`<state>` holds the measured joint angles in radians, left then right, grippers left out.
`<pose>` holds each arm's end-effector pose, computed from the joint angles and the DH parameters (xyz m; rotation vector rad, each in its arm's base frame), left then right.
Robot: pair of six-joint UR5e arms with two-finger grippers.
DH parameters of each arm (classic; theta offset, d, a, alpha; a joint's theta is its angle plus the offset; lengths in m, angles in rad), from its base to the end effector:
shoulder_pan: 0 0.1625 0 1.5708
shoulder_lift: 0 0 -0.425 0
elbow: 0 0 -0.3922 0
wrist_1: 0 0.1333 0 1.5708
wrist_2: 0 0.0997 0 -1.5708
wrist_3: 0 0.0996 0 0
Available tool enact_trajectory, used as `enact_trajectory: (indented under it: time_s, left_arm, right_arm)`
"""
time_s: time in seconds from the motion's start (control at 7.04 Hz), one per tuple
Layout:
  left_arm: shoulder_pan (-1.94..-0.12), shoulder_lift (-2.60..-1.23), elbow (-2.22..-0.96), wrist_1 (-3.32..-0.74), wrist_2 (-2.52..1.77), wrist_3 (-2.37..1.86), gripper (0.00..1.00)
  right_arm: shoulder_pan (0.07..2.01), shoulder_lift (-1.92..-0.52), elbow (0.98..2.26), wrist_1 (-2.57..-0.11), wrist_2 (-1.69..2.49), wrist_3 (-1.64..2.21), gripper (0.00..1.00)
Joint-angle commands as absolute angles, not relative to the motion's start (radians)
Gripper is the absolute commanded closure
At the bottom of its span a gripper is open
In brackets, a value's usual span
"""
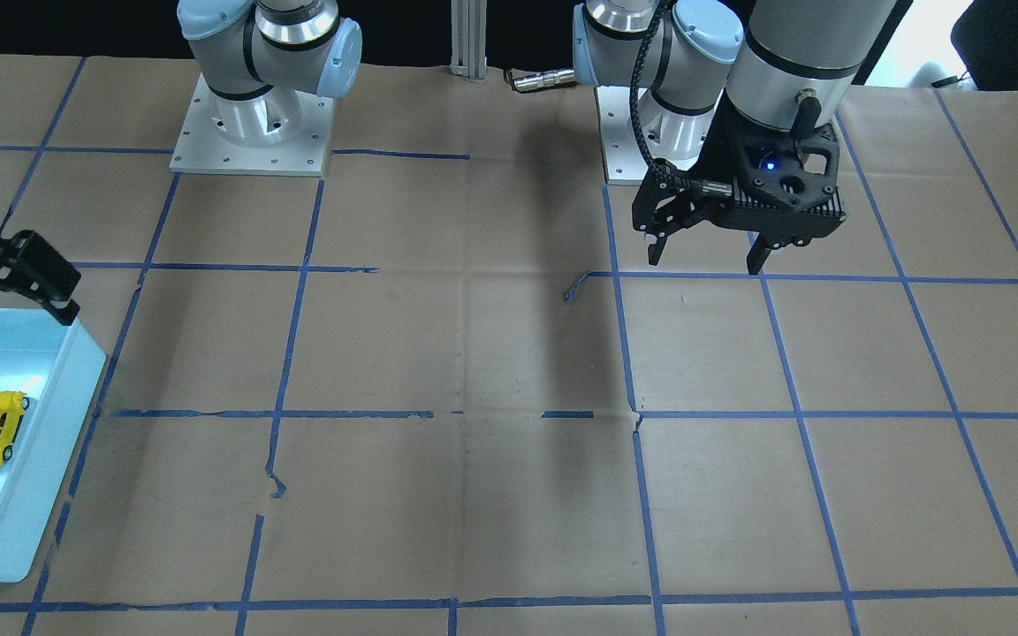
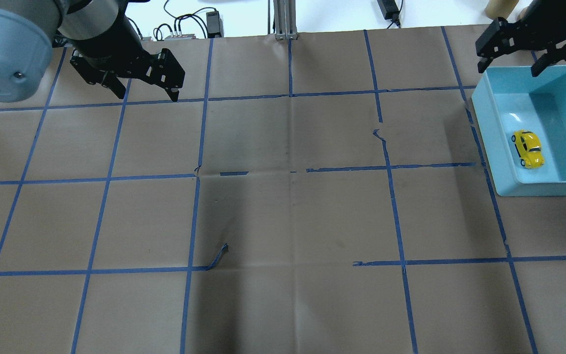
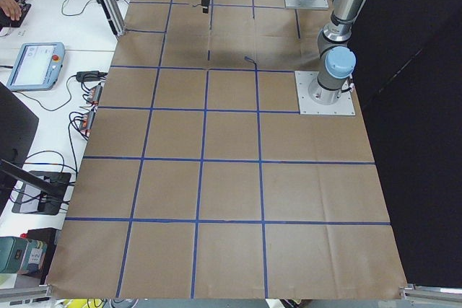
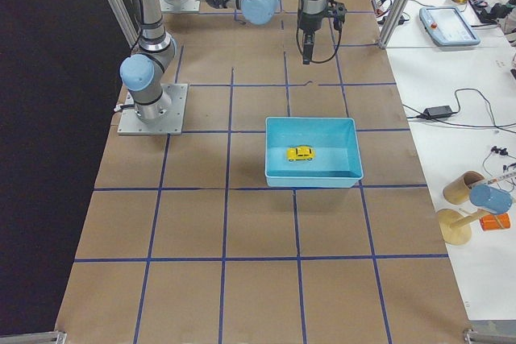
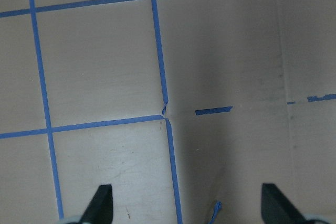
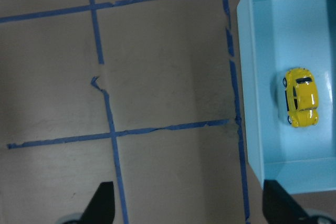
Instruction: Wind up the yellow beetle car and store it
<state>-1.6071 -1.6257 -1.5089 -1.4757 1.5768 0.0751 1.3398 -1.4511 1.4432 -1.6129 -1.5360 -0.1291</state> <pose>-0.1517 -0.5197 0.5007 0.1737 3.1247 -0.1597 0.0078 -0.5643 0.4931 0.1573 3.1112 -0.0863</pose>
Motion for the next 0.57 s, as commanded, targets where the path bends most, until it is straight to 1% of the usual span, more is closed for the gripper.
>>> enact_trajectory:
  time_s: [0.0,0.43]
  left_arm:
    - [-1.606,-1.621,-1.513,-1.476,1.575,0.075,0.01]
    - [-1.606,-1.623,-1.514,-1.476,1.577,0.075,0.01]
  right_arm:
    - [1.417,-1.518,1.404,-1.505,-1.534,-0.097,0.00]
    - [1.520,-1.561,1.430,-1.448,-1.520,-0.100,0.00]
